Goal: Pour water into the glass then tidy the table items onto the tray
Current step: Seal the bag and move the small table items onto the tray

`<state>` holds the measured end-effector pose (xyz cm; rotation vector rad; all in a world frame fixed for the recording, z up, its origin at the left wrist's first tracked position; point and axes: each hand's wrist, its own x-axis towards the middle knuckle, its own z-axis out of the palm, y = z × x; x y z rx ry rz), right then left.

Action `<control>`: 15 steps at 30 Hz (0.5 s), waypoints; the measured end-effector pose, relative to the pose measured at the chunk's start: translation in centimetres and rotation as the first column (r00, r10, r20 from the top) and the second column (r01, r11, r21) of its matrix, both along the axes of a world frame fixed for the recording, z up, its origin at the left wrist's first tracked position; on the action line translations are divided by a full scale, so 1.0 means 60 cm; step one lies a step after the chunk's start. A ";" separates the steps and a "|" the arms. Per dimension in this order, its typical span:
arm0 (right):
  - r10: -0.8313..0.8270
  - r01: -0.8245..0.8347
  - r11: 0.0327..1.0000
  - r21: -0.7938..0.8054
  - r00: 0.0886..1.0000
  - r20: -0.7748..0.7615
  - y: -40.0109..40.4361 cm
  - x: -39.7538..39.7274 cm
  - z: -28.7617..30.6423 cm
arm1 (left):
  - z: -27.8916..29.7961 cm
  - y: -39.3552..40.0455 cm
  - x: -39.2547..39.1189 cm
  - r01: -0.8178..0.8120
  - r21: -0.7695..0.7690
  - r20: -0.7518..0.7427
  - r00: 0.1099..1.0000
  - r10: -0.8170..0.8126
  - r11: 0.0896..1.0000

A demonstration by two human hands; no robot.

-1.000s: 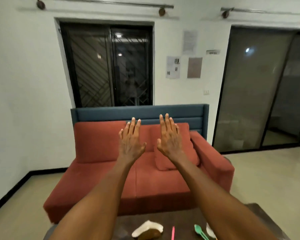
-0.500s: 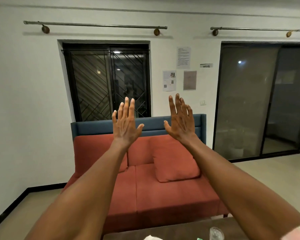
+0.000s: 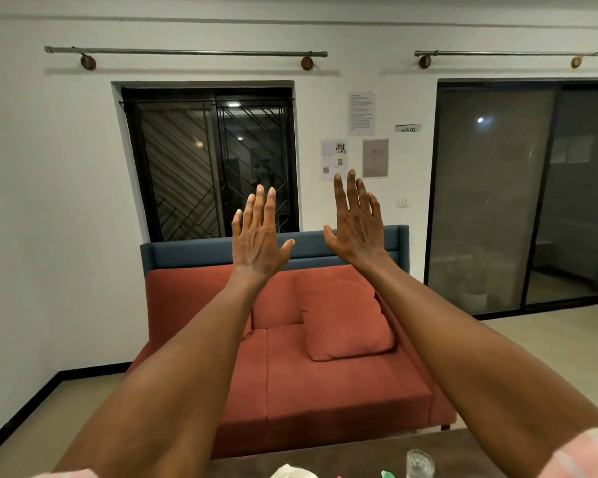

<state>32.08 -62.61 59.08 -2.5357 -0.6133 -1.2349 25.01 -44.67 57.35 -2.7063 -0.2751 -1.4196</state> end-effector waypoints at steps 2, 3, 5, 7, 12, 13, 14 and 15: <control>0.020 -0.020 1.000 0.017 1.000 -0.008 -0.009 0.003 -0.006 | -0.008 -0.019 0.006 -0.002 -0.023 -0.001 1.000 0.002 1.000; 0.033 -0.033 0.999 0.023 0.999 -0.019 -0.014 0.004 -0.010 | -0.012 -0.029 0.008 -0.006 -0.032 -0.007 1.000 0.006 0.999; 0.062 -0.061 0.998 0.032 0.998 -0.030 -0.023 0.008 -0.017 | -0.021 -0.045 0.013 -0.019 -0.035 -0.023 1.000 0.018 0.999; 0.086 -0.085 0.996 0.041 0.996 -0.030 -0.034 0.013 -0.021 | -0.031 -0.061 0.017 -0.036 -0.031 -0.033 0.999 0.035 0.999; 0.124 -0.123 0.992 0.020 0.992 -0.007 -0.069 0.029 -0.040 | -0.059 -0.092 0.014 -0.083 -0.061 -0.057 0.995 0.080 0.995; 0.129 -0.129 0.991 0.018 0.991 -0.013 -0.075 0.032 -0.046 | -0.065 -0.099 0.012 -0.086 -0.071 -0.062 0.995 0.082 0.994; 0.134 -0.133 0.991 0.021 0.991 -0.024 -0.081 0.033 -0.054 | -0.071 -0.105 0.010 -0.088 -0.082 -0.066 0.994 0.082 0.993; 0.137 -0.136 0.990 0.024 0.990 -0.033 -0.086 0.035 -0.060 | -0.076 -0.109 0.008 -0.088 -0.089 -0.066 0.994 0.082 0.992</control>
